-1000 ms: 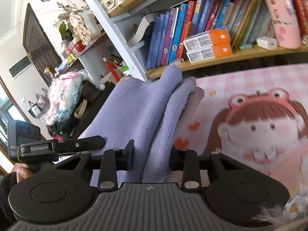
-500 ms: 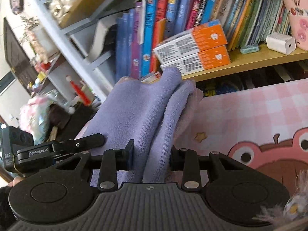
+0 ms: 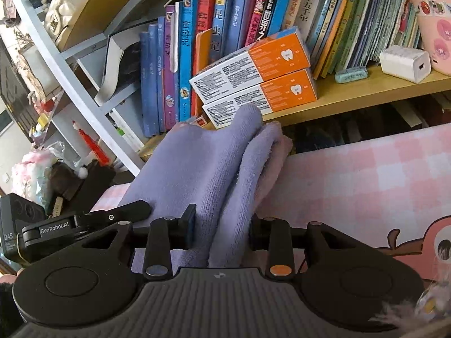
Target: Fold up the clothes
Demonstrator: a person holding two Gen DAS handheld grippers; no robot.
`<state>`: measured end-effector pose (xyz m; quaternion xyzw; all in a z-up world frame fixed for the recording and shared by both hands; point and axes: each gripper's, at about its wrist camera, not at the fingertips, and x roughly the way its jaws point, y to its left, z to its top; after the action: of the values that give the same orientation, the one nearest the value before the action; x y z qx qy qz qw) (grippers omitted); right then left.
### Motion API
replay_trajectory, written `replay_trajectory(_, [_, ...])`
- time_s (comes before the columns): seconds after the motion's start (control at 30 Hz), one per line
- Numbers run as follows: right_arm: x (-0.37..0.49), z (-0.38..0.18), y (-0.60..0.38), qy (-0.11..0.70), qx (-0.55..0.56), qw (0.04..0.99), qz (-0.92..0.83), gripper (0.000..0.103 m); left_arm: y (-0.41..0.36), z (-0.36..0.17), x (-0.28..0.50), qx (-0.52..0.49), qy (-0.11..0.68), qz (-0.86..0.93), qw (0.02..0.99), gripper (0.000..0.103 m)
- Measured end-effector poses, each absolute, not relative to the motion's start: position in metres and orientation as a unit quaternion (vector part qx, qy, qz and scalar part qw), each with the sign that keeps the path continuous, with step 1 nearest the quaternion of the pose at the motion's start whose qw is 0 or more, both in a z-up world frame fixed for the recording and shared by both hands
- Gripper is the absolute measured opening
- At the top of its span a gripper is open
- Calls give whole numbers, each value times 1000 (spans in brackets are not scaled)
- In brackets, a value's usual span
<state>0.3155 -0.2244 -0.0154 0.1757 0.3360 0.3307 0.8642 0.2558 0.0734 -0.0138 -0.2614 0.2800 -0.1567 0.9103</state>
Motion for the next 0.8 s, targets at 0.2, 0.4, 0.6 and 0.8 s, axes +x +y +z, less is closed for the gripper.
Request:
replay_trajectory(0.2, [286, -3, -217, 288, 114, 911, 272, 74, 62, -6, 226, -202, 221, -69, 952, 74])
replay_trajectory(0.4, [214, 19, -227, 200, 40, 950, 237, 87, 38, 20, 152, -99, 136, -31, 985, 91])
replay_trajectory(0.6, [152, 17, -235, 197, 18, 955, 223, 91, 7, 19, 97, -29, 137, -19, 990, 99])
replay_trajectory(0.8, [108, 3, -240, 190, 2, 960, 204, 94, -3, 9, 65, -37, 148, 15, 988, 102])
